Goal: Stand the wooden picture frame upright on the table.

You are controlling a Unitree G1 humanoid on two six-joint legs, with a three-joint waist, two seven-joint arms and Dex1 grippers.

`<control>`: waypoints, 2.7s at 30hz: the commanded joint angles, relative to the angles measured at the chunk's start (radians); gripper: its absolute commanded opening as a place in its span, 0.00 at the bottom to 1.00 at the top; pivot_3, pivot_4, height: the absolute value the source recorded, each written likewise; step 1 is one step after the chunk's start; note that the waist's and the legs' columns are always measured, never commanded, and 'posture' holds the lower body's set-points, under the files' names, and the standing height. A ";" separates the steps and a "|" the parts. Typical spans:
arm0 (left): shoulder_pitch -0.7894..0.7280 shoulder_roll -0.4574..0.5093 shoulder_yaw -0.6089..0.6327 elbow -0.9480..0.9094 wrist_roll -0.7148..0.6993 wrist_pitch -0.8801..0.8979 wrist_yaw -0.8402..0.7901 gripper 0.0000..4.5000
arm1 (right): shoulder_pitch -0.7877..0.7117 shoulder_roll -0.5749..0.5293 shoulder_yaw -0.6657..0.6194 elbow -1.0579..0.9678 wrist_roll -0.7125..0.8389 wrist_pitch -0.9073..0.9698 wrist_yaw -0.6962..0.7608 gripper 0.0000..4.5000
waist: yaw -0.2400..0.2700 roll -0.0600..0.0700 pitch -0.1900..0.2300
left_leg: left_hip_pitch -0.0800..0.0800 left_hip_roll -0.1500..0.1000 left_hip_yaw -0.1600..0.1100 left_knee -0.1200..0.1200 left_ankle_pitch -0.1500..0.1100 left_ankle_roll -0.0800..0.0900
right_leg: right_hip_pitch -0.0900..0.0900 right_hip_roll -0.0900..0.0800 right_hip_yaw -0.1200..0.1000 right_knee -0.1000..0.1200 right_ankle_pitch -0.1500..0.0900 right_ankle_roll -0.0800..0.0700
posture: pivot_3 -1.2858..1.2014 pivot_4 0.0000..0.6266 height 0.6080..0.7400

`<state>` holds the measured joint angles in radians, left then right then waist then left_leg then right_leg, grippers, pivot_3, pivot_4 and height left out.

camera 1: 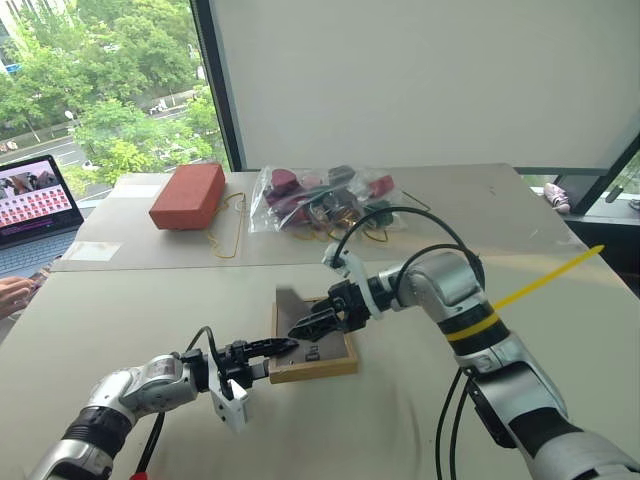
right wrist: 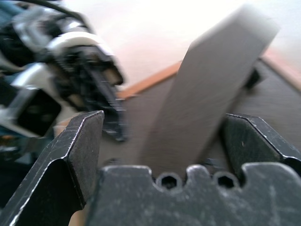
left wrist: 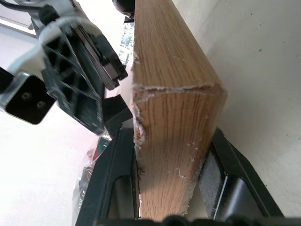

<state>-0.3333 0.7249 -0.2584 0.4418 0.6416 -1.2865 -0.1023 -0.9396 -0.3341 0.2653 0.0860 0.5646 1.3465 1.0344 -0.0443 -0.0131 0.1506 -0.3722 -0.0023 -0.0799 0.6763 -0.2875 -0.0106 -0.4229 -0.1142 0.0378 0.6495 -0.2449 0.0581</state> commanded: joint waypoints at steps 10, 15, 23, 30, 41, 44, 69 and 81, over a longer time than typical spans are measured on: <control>0.007 -0.008 -0.023 -0.015 0.000 0.014 -0.010 0.33 | 0.048 -0.071 -0.111 -0.202 0.103 0.047 -0.081 0.99 | -0.004 0.000 0.000 | -0.001 0.000 0.000 0.000 0.000 0.000 | -0.001 0.001 0.000 0.000 0.000 0.000 | 0.52 0.24 1.00; 0.000 -0.009 -0.029 -0.008 -0.002 0.015 -0.012 0.33 | 0.112 -0.169 -0.071 -0.168 -0.005 -0.052 -0.159 0.99 | -0.001 0.000 0.000 | 0.000 0.000 0.000 0.000 0.000 0.000 | 0.000 0.000 0.000 -0.001 0.000 0.000 | 0.52 0.24 1.00; -0.004 -0.010 -0.032 0.000 -0.004 0.015 -0.012 0.33 | 0.244 -0.431 -0.184 -0.275 -0.105 -0.338 -0.116 0.99 | 0.008 0.000 0.000 | 0.000 0.000 0.001 0.000 0.000 0.000 | 0.000 0.000 0.000 -0.002 0.000 0.000 | 0.52 0.24 1.00; -0.014 -0.009 -0.036 0.013 -0.012 0.014 -0.012 0.33 | 0.727 -0.685 -0.041 -0.518 -0.655 -1.494 -0.134 0.99 | -0.001 0.000 0.000 | 0.001 0.001 0.004 -0.001 -0.001 0.002 | 0.000 0.000 0.001 -0.007 -0.001 0.002 | 0.52 0.24 1.00; -0.028 -0.011 -0.043 0.012 -0.057 0.021 -0.037 0.33 | 0.672 -0.380 0.071 -0.487 -1.062 -1.726 -0.442 0.99 | 0.005 -0.002 0.001 | 0.005 0.001 0.005 0.000 0.002 -0.004 | 0.002 0.001 0.003 -0.005 0.001 0.000 | 0.52 0.24 1.00; -0.031 -0.010 -0.042 0.013 -0.068 0.023 -0.046 0.33 | 0.691 -0.372 0.082 -0.488 -1.060 -1.757 -0.431 0.88 | 0.006 -0.002 0.001 | 0.004 0.001 0.005 0.000 0.001 -0.003 | 0.002 0.001 0.003 -0.007 0.001 0.000 | 0.52 0.24 1.00; 0.124 -0.036 0.092 -0.227 -0.544 0.465 -0.195 0.83 | 0.485 -0.360 -0.169 -0.508 -0.567 -1.255 -0.170 0.28 | 0.000 -0.002 0.002 | 0.004 0.001 0.004 0.000 0.001 -0.001 | 0.002 0.001 0.003 -0.006 0.001 0.000 | 0.52 0.24 1.00; 0.322 -0.123 0.150 -0.496 -0.542 0.706 -0.236 0.83 | -0.014 -0.464 -0.301 -0.309 0.063 0.012 0.014 0.28 | 0.009 0.000 0.003 | 0.003 0.001 0.003 0.000 0.000 0.000 | 0.001 0.001 0.002 -0.006 0.002 -0.001 | 0.52 0.24 1.00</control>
<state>-0.0149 0.6059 -0.1367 -0.0083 0.0981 -0.5887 -0.3380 -0.9323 -0.7950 -0.0019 -0.2470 0.5592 1.2573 1.0361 -0.0349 -0.0127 0.1537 -0.3693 -0.0010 -0.0763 0.6761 -0.2878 -0.0102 -0.4217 -0.1132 0.0403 0.6427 -0.2432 0.0574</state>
